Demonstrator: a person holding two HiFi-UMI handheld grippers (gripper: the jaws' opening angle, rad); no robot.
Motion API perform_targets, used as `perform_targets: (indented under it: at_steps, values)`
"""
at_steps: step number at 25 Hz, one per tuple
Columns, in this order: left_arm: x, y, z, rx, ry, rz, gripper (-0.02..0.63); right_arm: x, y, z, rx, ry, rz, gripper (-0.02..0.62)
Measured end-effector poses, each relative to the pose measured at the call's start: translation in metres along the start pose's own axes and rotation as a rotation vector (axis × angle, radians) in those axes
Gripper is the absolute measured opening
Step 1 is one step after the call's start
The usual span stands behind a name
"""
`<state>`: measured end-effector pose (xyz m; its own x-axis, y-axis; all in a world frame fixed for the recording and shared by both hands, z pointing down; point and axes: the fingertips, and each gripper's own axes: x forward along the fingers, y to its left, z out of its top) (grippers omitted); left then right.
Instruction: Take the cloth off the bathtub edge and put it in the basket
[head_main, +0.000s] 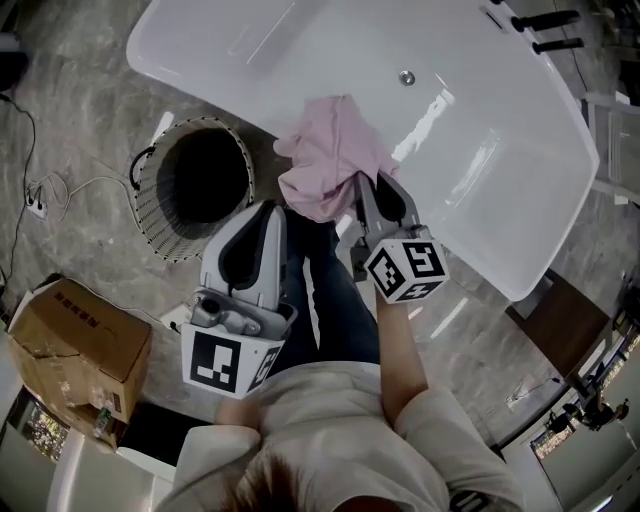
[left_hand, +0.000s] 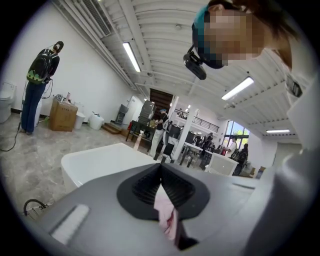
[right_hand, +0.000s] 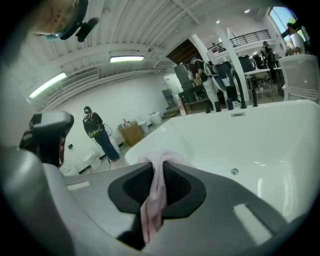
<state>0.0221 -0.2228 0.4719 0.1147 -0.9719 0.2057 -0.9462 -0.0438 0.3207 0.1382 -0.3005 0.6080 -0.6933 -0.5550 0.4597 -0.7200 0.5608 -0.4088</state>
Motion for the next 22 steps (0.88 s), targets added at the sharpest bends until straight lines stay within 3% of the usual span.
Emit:
perform_targets:
  at_steps: [13, 22]
  values:
    - [-0.002, -0.037, 0.09, 0.088, -0.114, -0.01, 0.009, -0.068, 0.047, 0.171, 0.01, -0.235, 0.086, 0.041]
    - [-0.021, -0.07, 0.159, 0.161, -0.224, 0.004, 0.009, -0.119, 0.096, 0.263, -0.032, -0.355, 0.222, 0.04]
